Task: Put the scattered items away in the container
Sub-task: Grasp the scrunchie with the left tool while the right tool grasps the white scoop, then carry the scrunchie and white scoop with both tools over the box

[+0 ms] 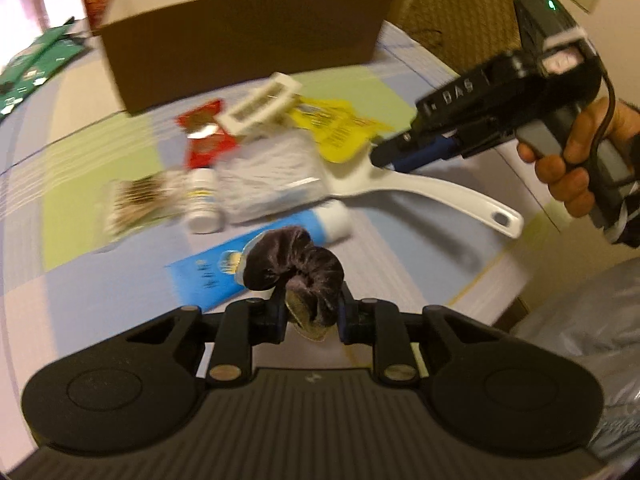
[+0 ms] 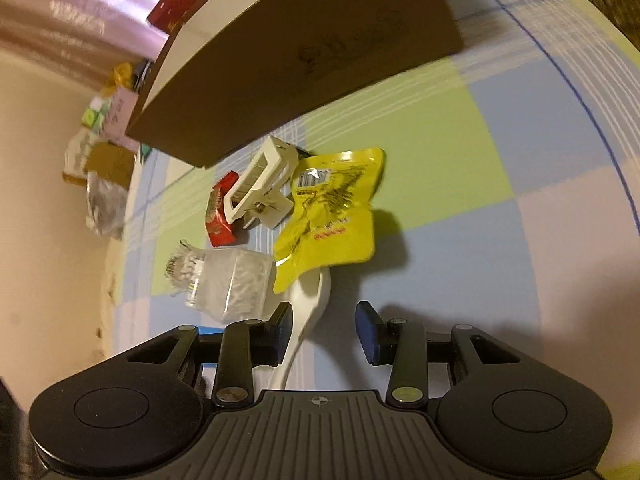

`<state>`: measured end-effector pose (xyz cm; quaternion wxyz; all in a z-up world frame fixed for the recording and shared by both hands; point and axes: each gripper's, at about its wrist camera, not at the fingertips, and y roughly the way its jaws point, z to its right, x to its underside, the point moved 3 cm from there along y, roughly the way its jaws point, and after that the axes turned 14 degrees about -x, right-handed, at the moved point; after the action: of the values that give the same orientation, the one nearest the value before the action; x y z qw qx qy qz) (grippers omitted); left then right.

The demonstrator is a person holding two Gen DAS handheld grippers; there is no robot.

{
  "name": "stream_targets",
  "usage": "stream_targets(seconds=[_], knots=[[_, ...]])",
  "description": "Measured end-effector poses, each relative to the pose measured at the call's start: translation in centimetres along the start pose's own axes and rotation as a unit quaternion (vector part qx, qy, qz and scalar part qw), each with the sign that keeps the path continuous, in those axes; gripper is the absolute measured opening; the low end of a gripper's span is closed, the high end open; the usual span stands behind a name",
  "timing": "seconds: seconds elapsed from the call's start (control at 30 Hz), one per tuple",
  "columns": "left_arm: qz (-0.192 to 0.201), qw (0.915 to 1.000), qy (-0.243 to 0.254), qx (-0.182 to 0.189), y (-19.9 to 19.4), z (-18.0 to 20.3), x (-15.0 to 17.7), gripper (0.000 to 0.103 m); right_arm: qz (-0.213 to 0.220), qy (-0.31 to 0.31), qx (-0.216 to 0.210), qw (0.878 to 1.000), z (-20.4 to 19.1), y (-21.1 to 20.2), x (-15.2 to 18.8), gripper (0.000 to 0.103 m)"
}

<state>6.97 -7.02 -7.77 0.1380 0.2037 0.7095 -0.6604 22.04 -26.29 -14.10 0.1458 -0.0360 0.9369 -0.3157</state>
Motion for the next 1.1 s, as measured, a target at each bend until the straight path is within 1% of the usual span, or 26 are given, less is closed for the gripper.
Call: stream_targets(seconds=[0.03, 0.07, 0.2, 0.3, 0.33, 0.4, 0.5, 0.57, 0.73, 0.8, 0.87, 0.93, 1.0, 1.1], knots=[[0.001, 1.0000, -0.006, -0.006, -0.1, -0.3, 0.0, 0.019, -0.004, -0.007, 0.000, 1.000, -0.1, 0.4, -0.1, 0.023], [0.002, 0.9998, -0.012, -0.012, -0.3, -0.6, -0.1, 0.019, -0.009, -0.013, 0.005, 1.000, -0.2, 0.8, -0.3, 0.020], [0.009, 0.9990, -0.031, -0.031, -0.8, -1.5, -0.1, 0.019, -0.021, -0.053, 0.031, 0.998, -0.6, 2.0, -0.7, 0.020], [0.010, 0.9984, -0.039, -0.040, -0.7, -1.7, -0.3, 0.019, -0.031, -0.075, 0.038, 0.996, -0.6, 2.6, -0.7, 0.019], [0.010, 0.9983, -0.040, -0.042, -0.7, -1.8, -0.3, 0.019, -0.032, -0.084, 0.042, 0.995, -0.6, 2.8, -0.6, 0.013], [0.011, 0.9981, -0.042, -0.043, -0.6, -1.7, -0.3, 0.019, -0.038, -0.103, 0.049, 0.993, -0.7, 2.8, -0.5, 0.007], [0.010, 0.9982, -0.041, -0.043, -0.4, -1.7, -0.4, 0.019, -0.046, -0.097, 0.043, 0.993, -0.3, 2.4, -0.3, 0.005], [0.010, 0.9985, -0.036, -0.040, -0.3, -1.7, -0.6, 0.019, -0.049, -0.094, 0.050, 0.993, -0.1, 1.7, 0.1, 0.005], [0.018, 0.9995, -0.012, -0.024, 0.0, -1.8, -1.6, 0.019, -0.055, -0.077, 0.049, 0.994, 0.6, -0.5, 1.2, 0.005], [0.024, 0.9996, 0.001, -0.014, 0.2, -1.9, -2.2, 0.019, -0.055, -0.062, 0.039, 0.996, 0.9, -1.6, 1.9, 0.005], [0.028, 0.9995, 0.015, -0.008, 0.3, -2.1, -2.9, 0.019, -0.054, -0.030, 0.017, 0.998, 1.0, -2.5, 2.3, 0.005], [0.036, 0.9990, 0.026, -0.004, 0.2, -2.3, -3.6, 0.019, -0.039, 0.001, -0.019, 0.999, 0.8, -3.3, 2.5, 0.005], [0.042, 0.9985, 0.034, -0.003, 0.1, -2.7, -4.2, 0.019, -0.022, 0.015, -0.050, 0.998, 0.1, -3.6, 2.4, 0.005], [0.049, 0.9978, 0.043, -0.007, 0.0, -3.5, -4.9, 0.019, 0.003, 0.021, -0.079, 0.997, -1.2, -3.5, 1.7, 0.005]])
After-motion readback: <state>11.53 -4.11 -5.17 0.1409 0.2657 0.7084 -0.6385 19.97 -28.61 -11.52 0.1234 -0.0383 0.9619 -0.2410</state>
